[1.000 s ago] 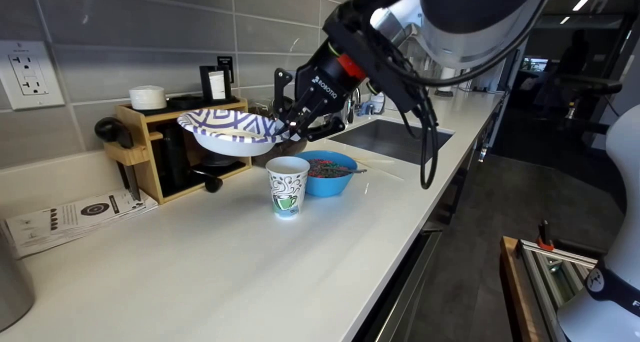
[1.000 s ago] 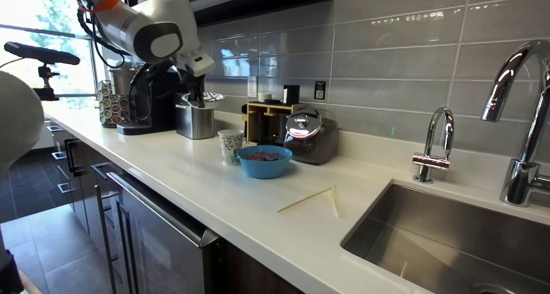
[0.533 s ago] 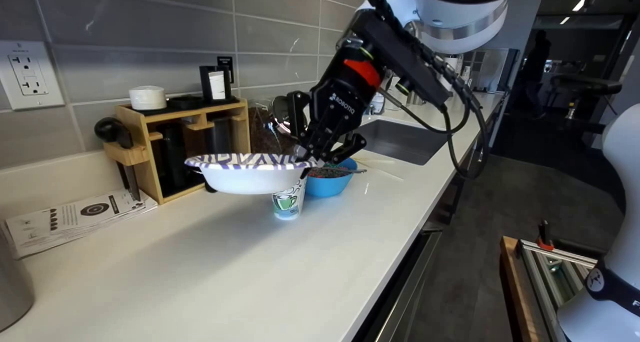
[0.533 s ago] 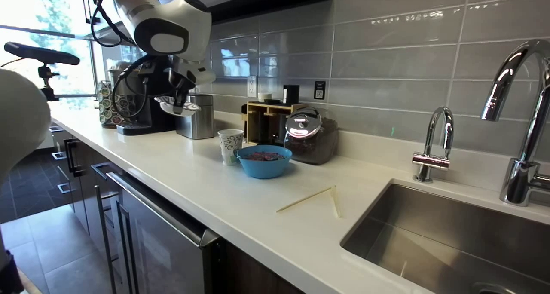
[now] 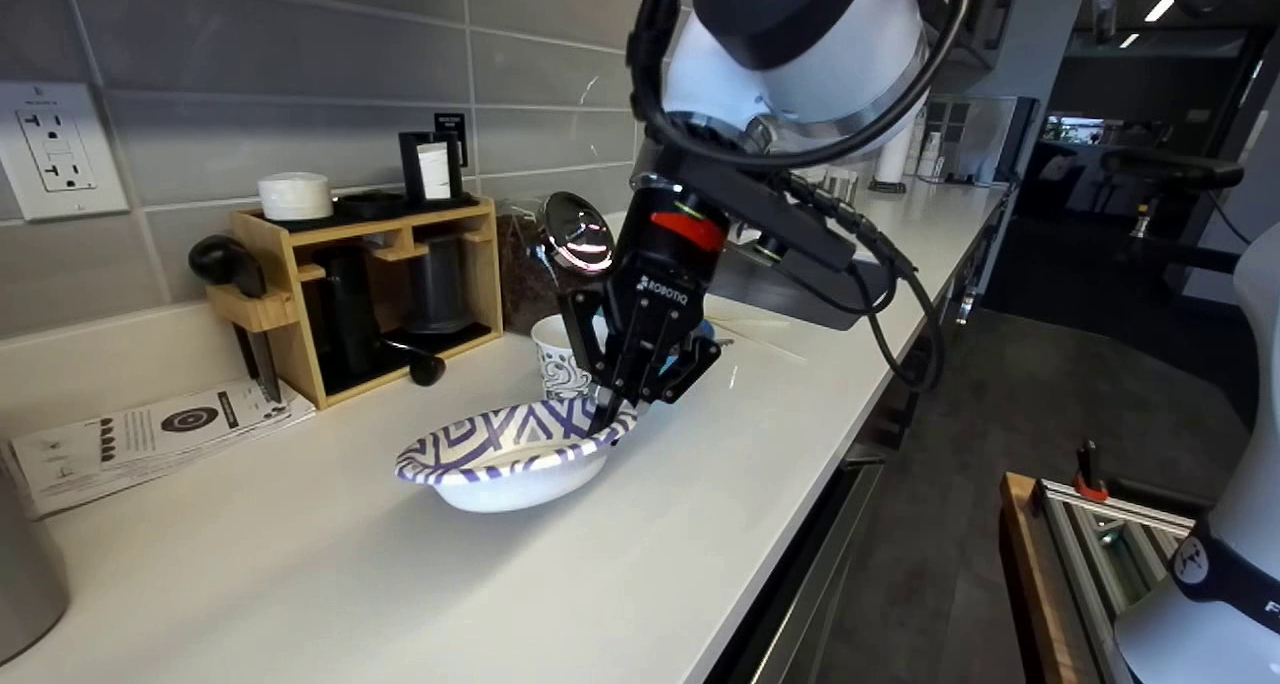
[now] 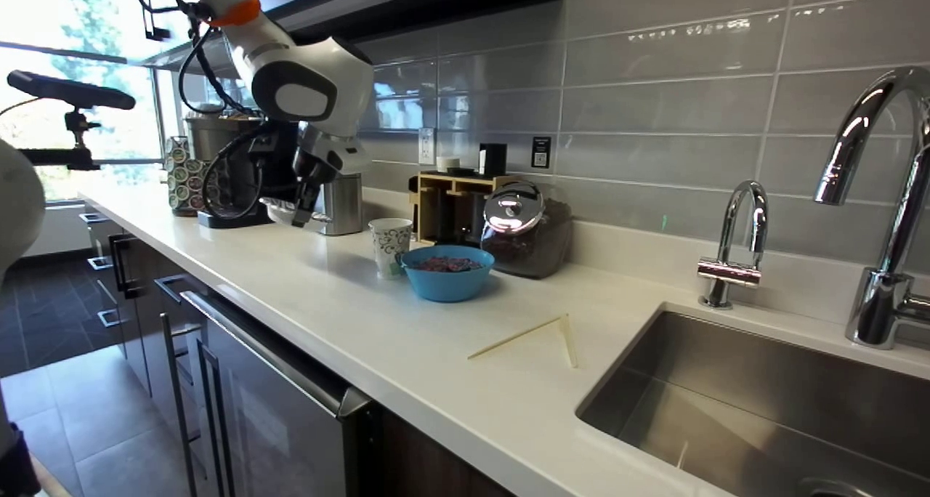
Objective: Pick up the plate and pour it's contents in the bowl
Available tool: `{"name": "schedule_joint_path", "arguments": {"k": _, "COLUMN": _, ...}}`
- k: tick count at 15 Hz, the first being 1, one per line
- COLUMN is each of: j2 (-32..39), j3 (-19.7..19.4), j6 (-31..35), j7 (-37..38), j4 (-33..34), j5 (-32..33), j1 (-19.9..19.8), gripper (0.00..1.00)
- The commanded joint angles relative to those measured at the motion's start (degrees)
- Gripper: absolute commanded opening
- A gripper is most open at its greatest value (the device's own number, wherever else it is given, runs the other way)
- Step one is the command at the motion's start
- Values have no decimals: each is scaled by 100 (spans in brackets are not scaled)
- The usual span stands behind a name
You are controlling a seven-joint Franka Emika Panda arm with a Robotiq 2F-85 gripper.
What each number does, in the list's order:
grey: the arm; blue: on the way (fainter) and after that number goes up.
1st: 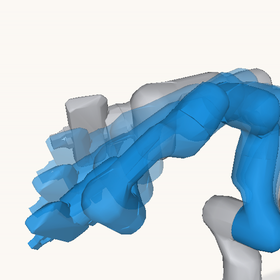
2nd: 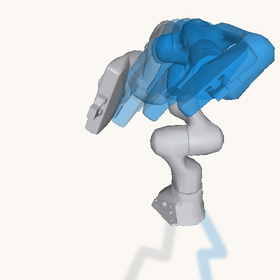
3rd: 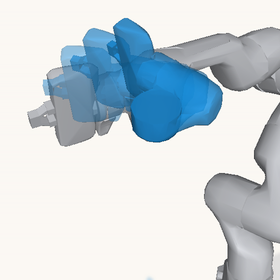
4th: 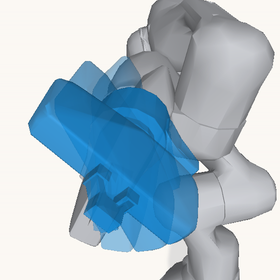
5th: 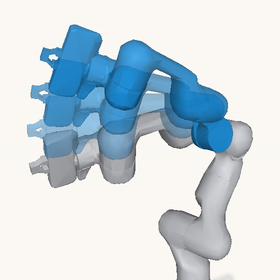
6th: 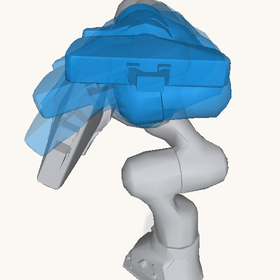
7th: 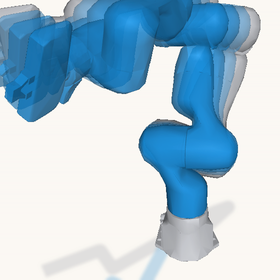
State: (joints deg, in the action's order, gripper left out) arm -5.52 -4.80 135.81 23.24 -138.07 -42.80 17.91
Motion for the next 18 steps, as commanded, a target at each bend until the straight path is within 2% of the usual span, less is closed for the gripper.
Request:
{"name": "schedule_joint_path", "arguments": {"k": 1, "j2": 372, "j3": 596, "j6": 336, "j7": 61, "j4": 206, "j5": 102, "j1": -484, "gripper": 1}}
{"name": "schedule_joint_path", "arguments": {"k": 6, "j2": 672, "j3": 943, "j6": 1290, "j7": 318, "j4": 169, "j5": 534, "j1": -679, "gripper": 1}}
{"name": "schedule_joint_path", "arguments": {"k": 8, "j2": 755, "j3": 1001, "j6": 1461, "j7": 417, "j4": 157, "j5": 674, "j1": -707, "gripper": 2}}
{"name": "schedule_joint_path", "arguments": {"k": 9, "j2": 779, "j3": 1020, "j6": 1529, "j7": 463, "j4": 149, "j5": 725, "j1": -710, "gripper": 30}}
{"name": "schedule_joint_path", "arguments": {"k": 10, "j2": 753, "j3": 1037, "j6": 1517, "j7": 463, "j4": 142, "j5": 745, "j1": -713, "gripper": 32}}
{"name": "schedule_joint_path", "arguments": {"k": 11, "j2": 665, "j3": 1051, "j6": 1464, "j7": 468, "j4": 124, "j5": 773, "j1": -715, "gripper": 37}}
{"name": "schedule_joint_path", "arguments": {"k": 14, "j2": 289, "j3": 1075, "j6": 1378, "j7": 527, "j4": 3, "j5": 942, "j1": -734, "gripper": 62}}
{"name": "schedule_joint_path", "arguments": {"k": 18, "j2": -328, "j3": 1051, "j6": 948, "j7": 671, "j4": -198, "j5": 1391, "j1": -839, "gripper": 90}}
